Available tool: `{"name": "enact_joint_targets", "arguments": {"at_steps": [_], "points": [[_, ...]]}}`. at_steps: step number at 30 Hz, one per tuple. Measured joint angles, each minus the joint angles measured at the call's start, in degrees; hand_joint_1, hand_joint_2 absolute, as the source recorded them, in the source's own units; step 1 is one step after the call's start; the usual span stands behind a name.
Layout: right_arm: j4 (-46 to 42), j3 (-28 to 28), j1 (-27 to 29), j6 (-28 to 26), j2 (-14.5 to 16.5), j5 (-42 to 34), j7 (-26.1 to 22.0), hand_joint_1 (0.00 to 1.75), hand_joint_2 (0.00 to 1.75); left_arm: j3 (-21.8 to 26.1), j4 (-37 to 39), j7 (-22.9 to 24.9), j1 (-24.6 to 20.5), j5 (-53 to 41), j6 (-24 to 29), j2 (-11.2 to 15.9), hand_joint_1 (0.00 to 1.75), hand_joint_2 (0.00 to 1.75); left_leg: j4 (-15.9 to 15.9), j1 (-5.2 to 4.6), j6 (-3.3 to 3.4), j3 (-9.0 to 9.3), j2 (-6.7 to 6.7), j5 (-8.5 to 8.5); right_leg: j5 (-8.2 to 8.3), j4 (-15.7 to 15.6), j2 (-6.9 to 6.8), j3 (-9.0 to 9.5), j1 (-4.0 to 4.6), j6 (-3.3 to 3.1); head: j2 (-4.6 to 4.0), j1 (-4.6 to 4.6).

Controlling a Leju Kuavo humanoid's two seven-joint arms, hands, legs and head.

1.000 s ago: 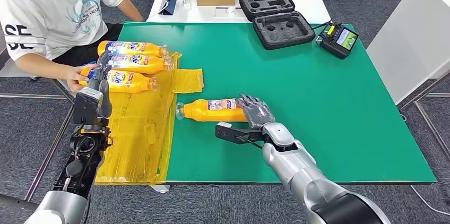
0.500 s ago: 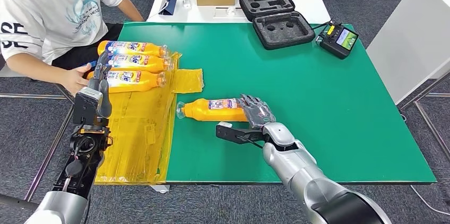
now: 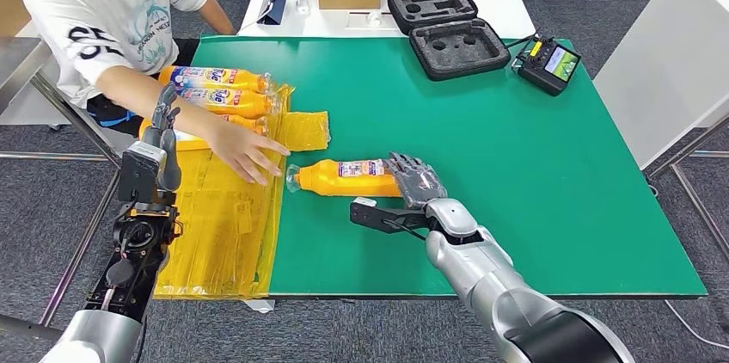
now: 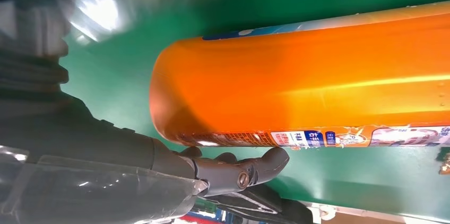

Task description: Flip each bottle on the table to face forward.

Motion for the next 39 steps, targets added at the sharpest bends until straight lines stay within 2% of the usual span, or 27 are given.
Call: {"name": "enact_joint_targets", "arguments": {"at_steps": [4, 9, 14, 35, 39], "points": [[0.0, 0.0, -0.1, -0.4, 0.1, -0.3, -0.6, 0.00, 1.75, 0.0, 0.0, 0.0, 0.0, 0.1, 0.0, 0.0, 0.00, 0.00, 0.0, 0.00, 0.00, -0.01, 0.00, 0.00, 0.00, 0.0, 0.00, 0.00, 0.00, 0.00, 0.00, 0.01], [0.2, -0.5, -2.1, -5.6, 2.1, -3.2, -8.5, 0.00, 1.75, 0.1, 0.4, -0.4, 0.0, 2.2, 0.6, -0.3, 0.00, 0.00, 0.0, 0.01, 0.00, -0.07, 0.19, 0.01, 0.03, 0.0, 0.12, -0.13, 0.00, 0.00, 0.00, -0.01], [0.2, -0.5, -4.1, -5.8, 3.6, -3.6, -8.7, 0.00, 1.75, 0.1, 0.8, -0.7, 0.0, 2.8, 0.9, -0.7, 0.00, 0.00, 0.0, 0.04, 0.01, -0.10, 0.09, 0.05, 0.03, 0.0, 0.04, -0.13, 0.02, 0.00, 0.00, 0.01], [0.7, -0.5, -4.4, -5.6, 4.0, -4.4, -8.7, 0.00, 1.75, 0.0, 1.6, -0.9, 0.0, 3.0, 0.9, -0.8, 0.00, 0.00, 0.0, 0.01, 0.02, -0.14, 0.06, 0.04, 0.02, 0.0, 0.05, -0.16, 0.01, 0.01, 0.00, 0.01], [0.9, -0.9, -4.4, -4.3, 4.1, -6.9, -9.7, 0.00, 1.75, 0.0, 1.8, -0.9, 0.0, 2.9, 1.1, -0.8, 0.00, 0.00, 0.0, 0.01, 0.02, -0.14, 0.06, 0.04, 0.02, 0.0, 0.05, -0.16, 0.01, 0.01, 0.00, 0.00]]}}
